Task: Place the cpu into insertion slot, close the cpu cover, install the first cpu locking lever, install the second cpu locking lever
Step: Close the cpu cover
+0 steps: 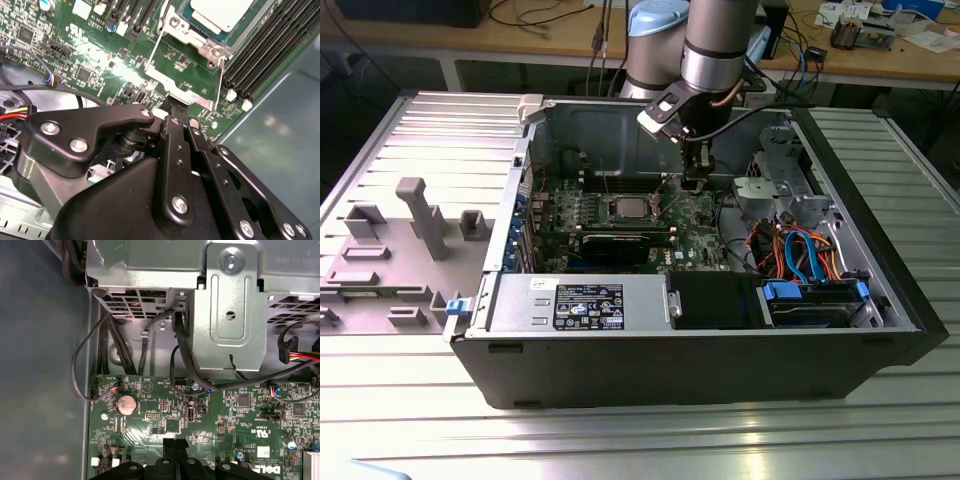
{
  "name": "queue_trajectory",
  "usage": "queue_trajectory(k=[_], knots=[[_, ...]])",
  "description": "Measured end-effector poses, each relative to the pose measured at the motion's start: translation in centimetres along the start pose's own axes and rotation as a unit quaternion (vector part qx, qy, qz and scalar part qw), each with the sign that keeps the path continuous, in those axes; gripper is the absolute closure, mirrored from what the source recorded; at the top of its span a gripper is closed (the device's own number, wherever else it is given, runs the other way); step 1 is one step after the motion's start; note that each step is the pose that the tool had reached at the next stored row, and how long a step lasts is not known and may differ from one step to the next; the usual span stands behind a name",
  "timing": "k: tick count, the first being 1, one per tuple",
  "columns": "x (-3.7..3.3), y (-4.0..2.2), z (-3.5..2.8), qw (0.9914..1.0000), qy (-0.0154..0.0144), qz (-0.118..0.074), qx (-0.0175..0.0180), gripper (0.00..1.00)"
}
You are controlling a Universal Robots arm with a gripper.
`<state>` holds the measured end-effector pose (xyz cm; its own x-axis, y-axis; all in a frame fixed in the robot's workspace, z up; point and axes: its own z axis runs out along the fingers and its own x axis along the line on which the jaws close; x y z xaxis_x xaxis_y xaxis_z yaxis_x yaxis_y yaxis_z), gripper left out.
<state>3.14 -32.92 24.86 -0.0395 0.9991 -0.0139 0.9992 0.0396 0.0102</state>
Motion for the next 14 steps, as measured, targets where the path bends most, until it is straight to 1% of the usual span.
queue_trajectory(k=[9,14], knots=[[0.0,-0.09,0.0,1.0,0.0,0.0,0.0,0.89],[0.01,-0.28,-0.01,1.0,-0.0001,0.0,0.0,0.89]])
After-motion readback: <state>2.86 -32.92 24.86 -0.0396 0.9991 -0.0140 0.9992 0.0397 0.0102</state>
